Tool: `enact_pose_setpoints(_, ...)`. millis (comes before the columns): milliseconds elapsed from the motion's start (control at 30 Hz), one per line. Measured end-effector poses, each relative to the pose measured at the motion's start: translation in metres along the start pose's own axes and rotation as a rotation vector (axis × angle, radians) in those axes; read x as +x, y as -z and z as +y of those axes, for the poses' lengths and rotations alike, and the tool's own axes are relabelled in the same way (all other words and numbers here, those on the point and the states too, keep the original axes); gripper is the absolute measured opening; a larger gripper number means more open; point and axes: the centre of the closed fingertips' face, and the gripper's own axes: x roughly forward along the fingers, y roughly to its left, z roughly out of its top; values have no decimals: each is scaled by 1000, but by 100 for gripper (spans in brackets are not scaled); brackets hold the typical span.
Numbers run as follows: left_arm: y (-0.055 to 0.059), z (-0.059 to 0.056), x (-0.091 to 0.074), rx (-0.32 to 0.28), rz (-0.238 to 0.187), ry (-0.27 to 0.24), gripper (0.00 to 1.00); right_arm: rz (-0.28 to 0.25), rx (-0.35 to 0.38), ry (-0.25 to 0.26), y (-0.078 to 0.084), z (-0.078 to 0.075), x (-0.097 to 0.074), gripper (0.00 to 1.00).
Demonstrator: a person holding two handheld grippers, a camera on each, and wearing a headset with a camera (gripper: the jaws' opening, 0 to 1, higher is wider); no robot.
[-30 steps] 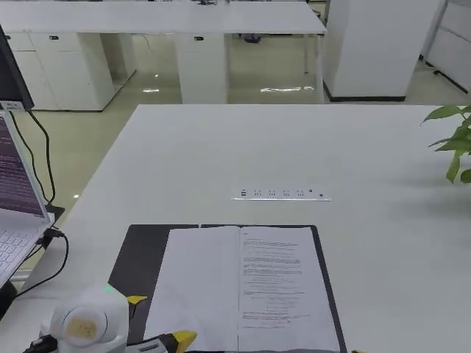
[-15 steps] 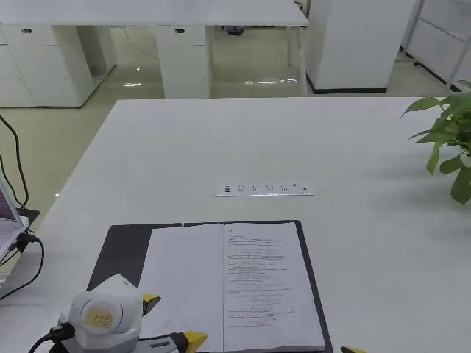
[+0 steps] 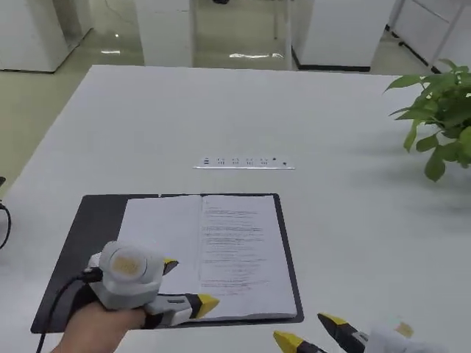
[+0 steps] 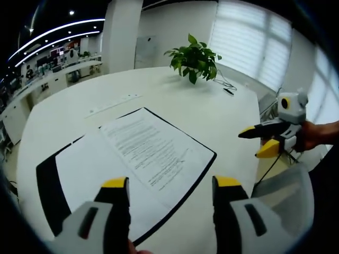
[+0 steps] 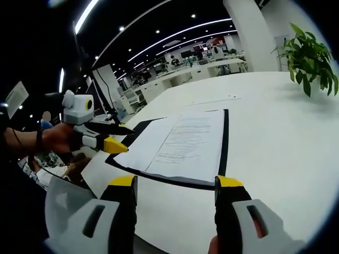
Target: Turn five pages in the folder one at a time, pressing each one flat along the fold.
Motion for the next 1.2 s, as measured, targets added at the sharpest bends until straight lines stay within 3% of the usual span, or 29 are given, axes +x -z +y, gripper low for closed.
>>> enact_pose_setpoints(300, -15, -21, 47, 62, -14, 50, 62, 6, 10, 18, 4, -8, -3, 57)
enact_pose_setpoints(500, -7, -35, 73, 64, 3, 83, 62, 3, 24, 33, 7, -15, -5, 58)
enact_pose_setpoints(733, 0, -39, 93, 53, 12, 86, 62, 10, 26, 38, 7, -18, -6, 58)
enact_pose_setpoints(833, 9, -37, 108, 58, 33, 78, 63, 6, 29, 36, 5, -18, -8, 59)
enact_pose_setpoints(1000, 9, -46, 123, 67, 26, 85, 63, 16, 33, 37, 9, -19, -11, 60)
enact_pose_setpoints(1200, 3, -49, 137, 95, -18, 66, 63, 34, 36, 36, 14, -17, -13, 62)
